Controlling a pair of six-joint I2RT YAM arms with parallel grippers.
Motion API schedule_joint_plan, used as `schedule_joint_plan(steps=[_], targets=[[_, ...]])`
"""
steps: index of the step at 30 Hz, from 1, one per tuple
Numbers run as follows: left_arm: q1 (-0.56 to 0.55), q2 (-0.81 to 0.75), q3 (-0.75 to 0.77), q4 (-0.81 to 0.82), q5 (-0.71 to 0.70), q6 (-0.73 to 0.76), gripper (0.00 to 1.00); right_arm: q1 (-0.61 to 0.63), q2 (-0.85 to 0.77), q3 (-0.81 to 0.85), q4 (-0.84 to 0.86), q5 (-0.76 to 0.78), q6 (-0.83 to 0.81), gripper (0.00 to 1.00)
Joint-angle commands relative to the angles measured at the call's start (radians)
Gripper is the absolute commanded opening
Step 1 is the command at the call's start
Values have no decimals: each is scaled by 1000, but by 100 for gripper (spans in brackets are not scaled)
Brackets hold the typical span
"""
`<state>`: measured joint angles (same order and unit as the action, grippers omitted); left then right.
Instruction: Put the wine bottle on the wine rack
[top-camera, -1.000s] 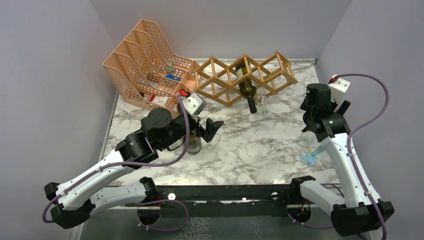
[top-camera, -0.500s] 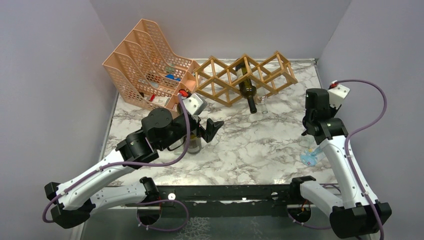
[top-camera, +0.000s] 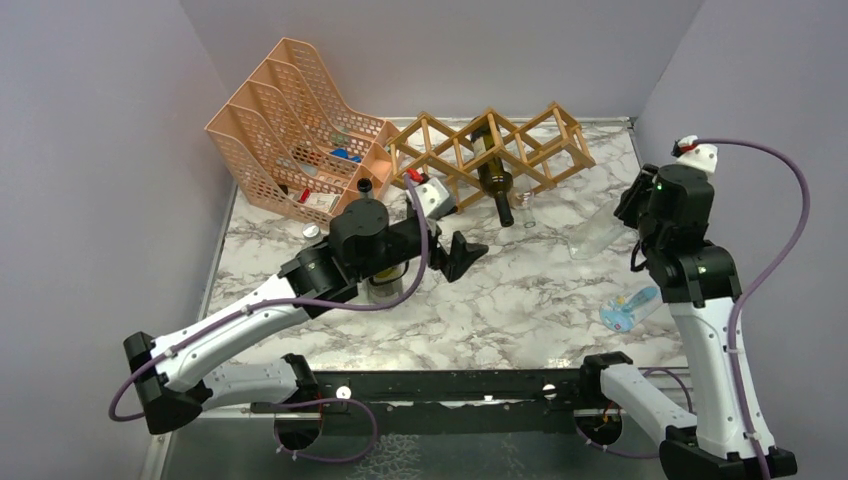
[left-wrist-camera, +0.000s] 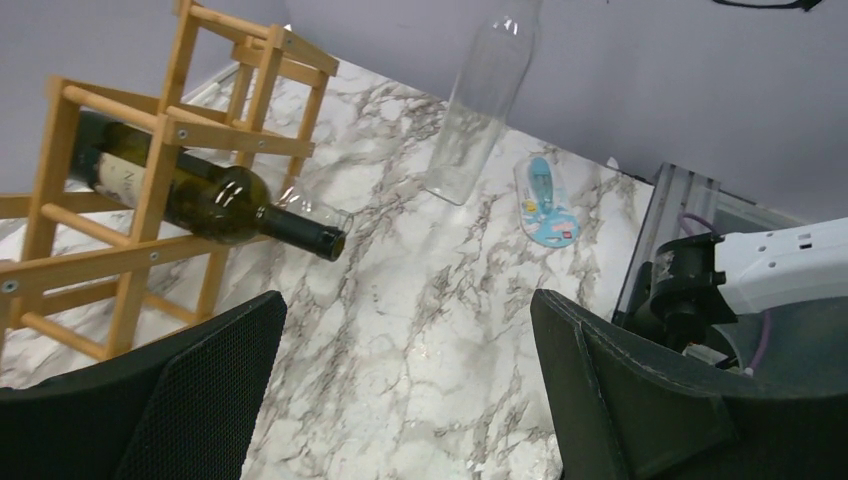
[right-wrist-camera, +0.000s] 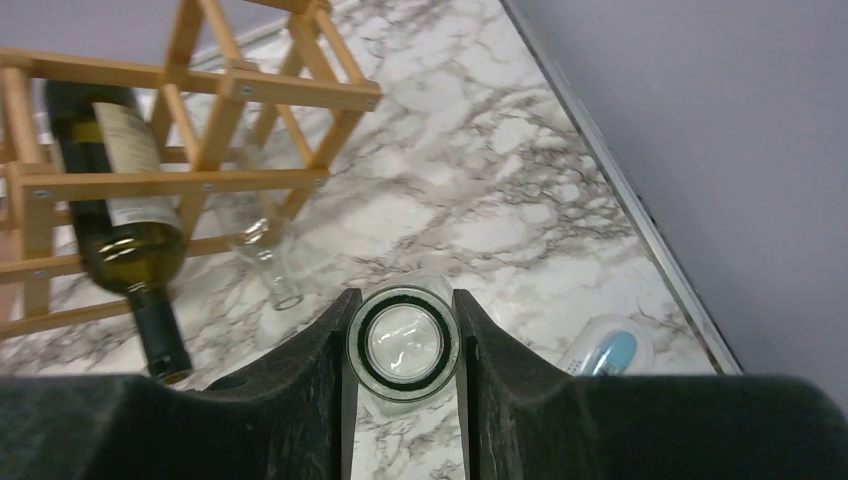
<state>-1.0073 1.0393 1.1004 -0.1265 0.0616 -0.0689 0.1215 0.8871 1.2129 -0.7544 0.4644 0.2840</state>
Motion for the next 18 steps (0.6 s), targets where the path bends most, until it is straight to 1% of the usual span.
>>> schedule_joint_plan(steps=[1, 7, 11, 14, 18], targets=[[0, 81, 53, 139, 105, -45, 99, -3, -33, 118, -15, -189, -32, 14], [-6, 215, 52, 321, 156, -30, 98, -3, -41, 221, -56, -331, -21, 13], [-42, 321, 75, 419, 186, 31, 98, -4, -43, 272, -97, -384, -2, 13], [-85, 412, 123, 443, 163, 106, 99, -3, -49, 299, -124, -399, 13, 13], [-127, 529, 188, 475, 86, 208, 99, -3, -53, 342, -158, -445, 32, 13]])
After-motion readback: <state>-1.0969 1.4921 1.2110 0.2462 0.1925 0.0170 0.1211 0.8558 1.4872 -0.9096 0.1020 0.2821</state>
